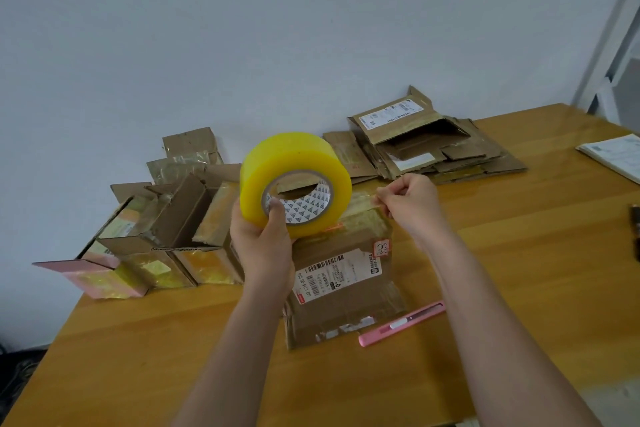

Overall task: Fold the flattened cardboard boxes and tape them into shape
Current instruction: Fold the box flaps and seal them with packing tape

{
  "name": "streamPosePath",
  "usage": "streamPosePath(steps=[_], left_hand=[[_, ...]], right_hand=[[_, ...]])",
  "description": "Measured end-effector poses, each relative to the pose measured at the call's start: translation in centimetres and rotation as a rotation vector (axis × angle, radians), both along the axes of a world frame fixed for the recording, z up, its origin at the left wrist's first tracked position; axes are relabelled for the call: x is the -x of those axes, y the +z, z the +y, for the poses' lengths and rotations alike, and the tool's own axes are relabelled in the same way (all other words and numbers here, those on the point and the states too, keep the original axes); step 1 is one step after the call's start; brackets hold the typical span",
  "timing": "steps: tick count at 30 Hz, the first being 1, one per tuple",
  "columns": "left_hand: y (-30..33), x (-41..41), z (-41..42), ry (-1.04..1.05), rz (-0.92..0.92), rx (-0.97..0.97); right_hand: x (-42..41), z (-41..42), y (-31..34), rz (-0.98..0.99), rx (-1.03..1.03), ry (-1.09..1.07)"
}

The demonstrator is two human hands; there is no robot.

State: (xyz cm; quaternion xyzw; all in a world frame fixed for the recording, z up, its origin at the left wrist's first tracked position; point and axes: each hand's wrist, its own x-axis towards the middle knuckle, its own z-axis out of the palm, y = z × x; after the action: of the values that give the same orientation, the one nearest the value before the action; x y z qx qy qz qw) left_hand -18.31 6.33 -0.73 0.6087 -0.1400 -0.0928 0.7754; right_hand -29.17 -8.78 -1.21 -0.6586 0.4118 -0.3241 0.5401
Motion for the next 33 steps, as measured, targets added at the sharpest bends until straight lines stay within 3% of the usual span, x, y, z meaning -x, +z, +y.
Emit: streamPosePath(steps=[4,9,19,25,30,33], left_hand=[[-0.4,-0.3,0.0,0.057,-0.063,-0.024],[-0.8,-0.6,0.0,0.053,-0.122,-0.043],[-0.5,-0.7,0.2,0.047,0.043,0.025],[-0.5,-0.8,-0.2,0.048,0.071,0.009],[-0.6,-0.8,-0.2,0.025,0.08,-0.009],[-0.4,-0.7,-0.2,0.042,0.092,-0.026]], right_hand=[[0.8,-0.7,0.0,0.157,0.142,-0.11],[3.4,-2.5,0.5,0.16,0.267,-0.147],[0.6,-0.9,-2.6,0.164,0.136,-0.007],[0.1,-0.3,-4.7,0.204,-0.1,0.092],[0.8,-0.8,-4.3,0.272,0.066,-0.02],[1.4,0.3,-3.9,0.043,0.351,-0.029]])
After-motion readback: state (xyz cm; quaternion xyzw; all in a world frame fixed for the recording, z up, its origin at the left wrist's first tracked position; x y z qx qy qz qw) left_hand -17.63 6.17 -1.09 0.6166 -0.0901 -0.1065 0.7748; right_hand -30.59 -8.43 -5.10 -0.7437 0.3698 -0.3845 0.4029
